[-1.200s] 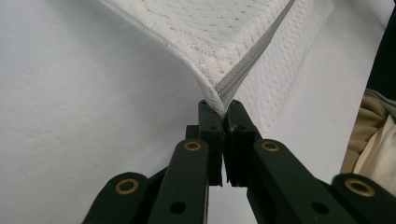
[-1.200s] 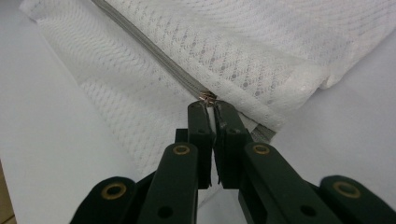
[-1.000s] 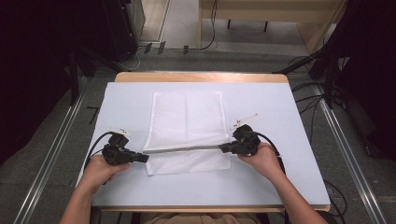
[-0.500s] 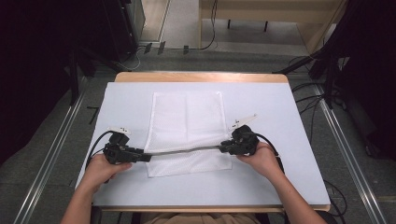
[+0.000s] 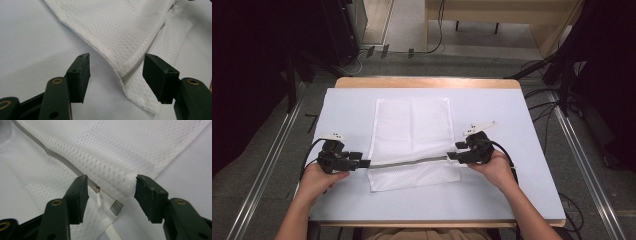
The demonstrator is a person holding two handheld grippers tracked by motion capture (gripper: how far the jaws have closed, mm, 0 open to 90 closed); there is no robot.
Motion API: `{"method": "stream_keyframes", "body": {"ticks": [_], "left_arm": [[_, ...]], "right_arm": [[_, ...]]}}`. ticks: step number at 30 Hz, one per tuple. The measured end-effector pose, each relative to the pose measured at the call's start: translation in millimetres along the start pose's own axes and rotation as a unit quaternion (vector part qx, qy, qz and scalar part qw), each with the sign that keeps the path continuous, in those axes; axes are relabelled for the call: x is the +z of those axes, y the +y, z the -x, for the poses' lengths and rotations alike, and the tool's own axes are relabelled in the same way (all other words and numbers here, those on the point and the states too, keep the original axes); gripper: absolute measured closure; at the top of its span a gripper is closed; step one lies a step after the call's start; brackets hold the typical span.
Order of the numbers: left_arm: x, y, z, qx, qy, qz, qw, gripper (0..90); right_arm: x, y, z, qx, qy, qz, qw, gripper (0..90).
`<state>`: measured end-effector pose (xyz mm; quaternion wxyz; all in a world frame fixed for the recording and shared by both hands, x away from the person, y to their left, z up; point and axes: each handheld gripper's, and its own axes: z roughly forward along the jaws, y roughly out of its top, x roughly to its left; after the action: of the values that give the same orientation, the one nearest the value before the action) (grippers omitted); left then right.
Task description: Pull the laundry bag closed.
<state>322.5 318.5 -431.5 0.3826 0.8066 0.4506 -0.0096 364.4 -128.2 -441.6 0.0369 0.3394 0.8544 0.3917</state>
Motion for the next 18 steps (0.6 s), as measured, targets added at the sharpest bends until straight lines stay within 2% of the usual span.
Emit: {"method": "stream_keyframes", "body": {"ticks": [5, 9, 18], "left_arm": [[-3.1, 0.0, -3.7, 0.003, 0.014, 0.017, 0.9998, 35.3], [-5.0, -0.1, -6.1, -0.003, 0.029, 0.028, 0.9992, 34.6], [-9.6, -1.1, -11.5, -0.006, 0.050, 0.040, 0.9979, 33.1]], "right_arm": [[-6.1, -1.7, 8.1, 0.011, -0.008, 0.015, 0.9998, 39.6], [-8.6, -4.2, 14.9, 0.018, -0.021, 0.022, 0.9994, 38.2], [-17.2, -8.7, 26.6, 0.027, -0.043, 0.041, 0.9979, 34.5]]}}
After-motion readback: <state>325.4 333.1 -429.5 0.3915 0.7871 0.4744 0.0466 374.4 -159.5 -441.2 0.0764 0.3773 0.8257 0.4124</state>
